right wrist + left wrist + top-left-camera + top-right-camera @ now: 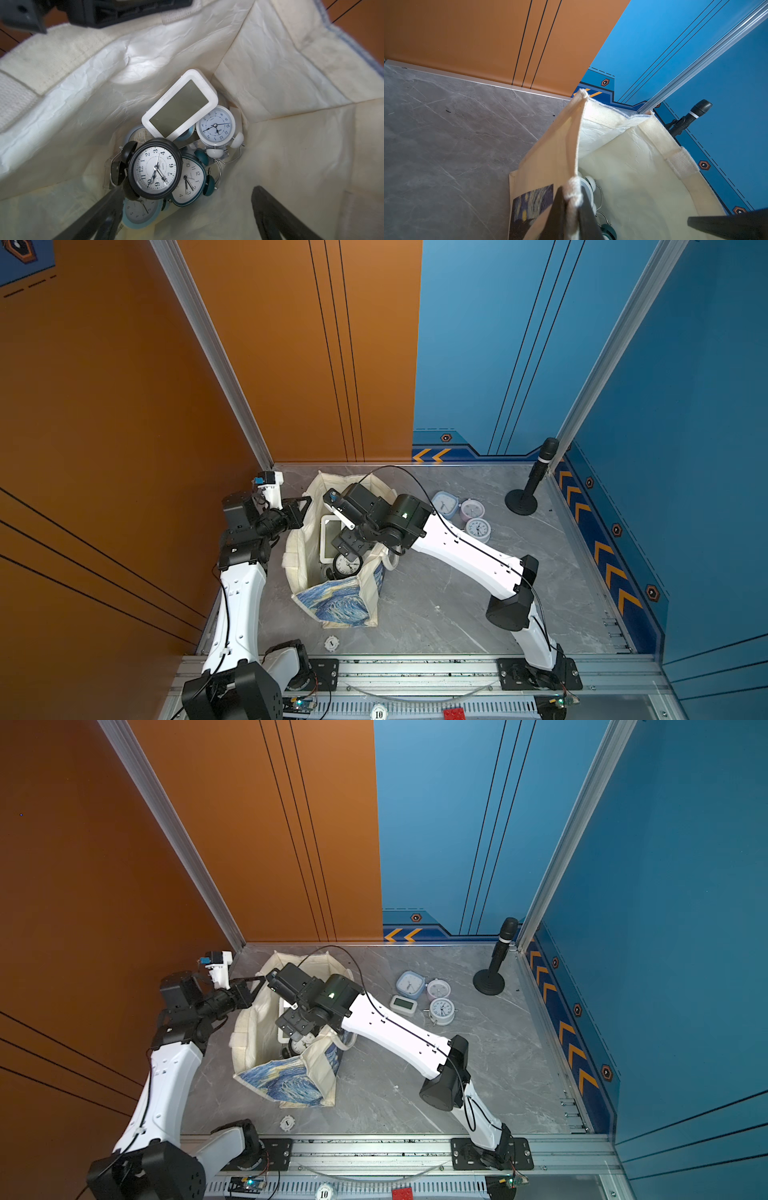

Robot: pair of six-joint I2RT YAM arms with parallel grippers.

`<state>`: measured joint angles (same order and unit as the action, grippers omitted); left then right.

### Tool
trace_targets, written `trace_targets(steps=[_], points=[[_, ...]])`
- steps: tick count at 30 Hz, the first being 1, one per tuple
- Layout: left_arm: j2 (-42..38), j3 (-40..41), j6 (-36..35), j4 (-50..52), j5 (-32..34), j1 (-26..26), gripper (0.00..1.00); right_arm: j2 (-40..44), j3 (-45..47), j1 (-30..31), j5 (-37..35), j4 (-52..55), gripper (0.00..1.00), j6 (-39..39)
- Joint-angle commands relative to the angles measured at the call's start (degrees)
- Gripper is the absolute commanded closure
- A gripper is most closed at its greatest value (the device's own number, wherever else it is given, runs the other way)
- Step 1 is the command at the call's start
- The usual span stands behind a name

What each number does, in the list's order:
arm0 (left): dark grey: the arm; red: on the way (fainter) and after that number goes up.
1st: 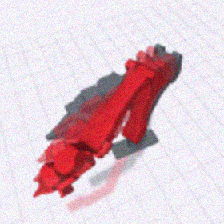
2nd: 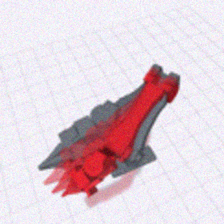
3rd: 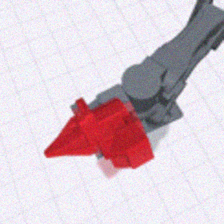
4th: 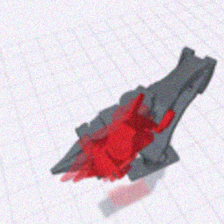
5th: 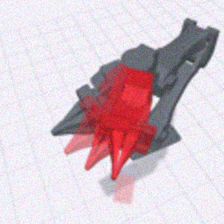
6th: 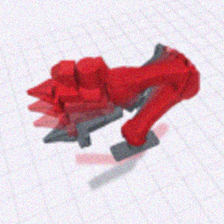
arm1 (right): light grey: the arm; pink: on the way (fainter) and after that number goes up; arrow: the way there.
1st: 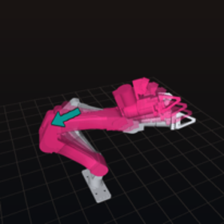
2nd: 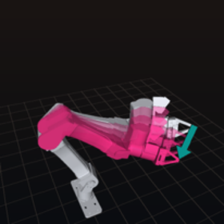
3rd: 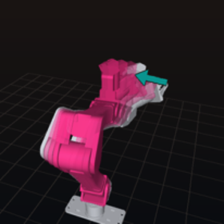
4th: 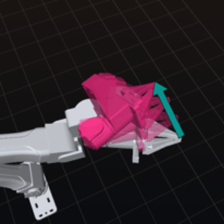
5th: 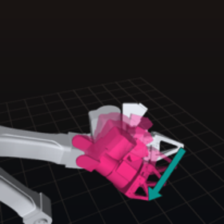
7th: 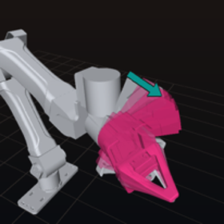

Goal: Put the alarm clock into the canvas bag
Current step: Place the alarm at the canvas bag, then adjust the canvas bag at the center of the board.

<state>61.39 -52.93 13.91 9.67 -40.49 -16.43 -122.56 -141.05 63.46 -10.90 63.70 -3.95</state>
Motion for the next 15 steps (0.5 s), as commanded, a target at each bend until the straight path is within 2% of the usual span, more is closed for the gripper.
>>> trace_targets(steps=[1, 15], points=[[-0.96, 0.04, -0.66, -2.73, -0.05, 0.08, 1.0, 5.29, 0.79, -1.56, -4.04, 1.45, 0.03, 1.17], [-1.09, -0.01, -0.38, -2.68, -0.2, 0.08, 1.0, 11.73, 7.65, -9.47, -9.31, 1.38, 0.03, -1.06]])
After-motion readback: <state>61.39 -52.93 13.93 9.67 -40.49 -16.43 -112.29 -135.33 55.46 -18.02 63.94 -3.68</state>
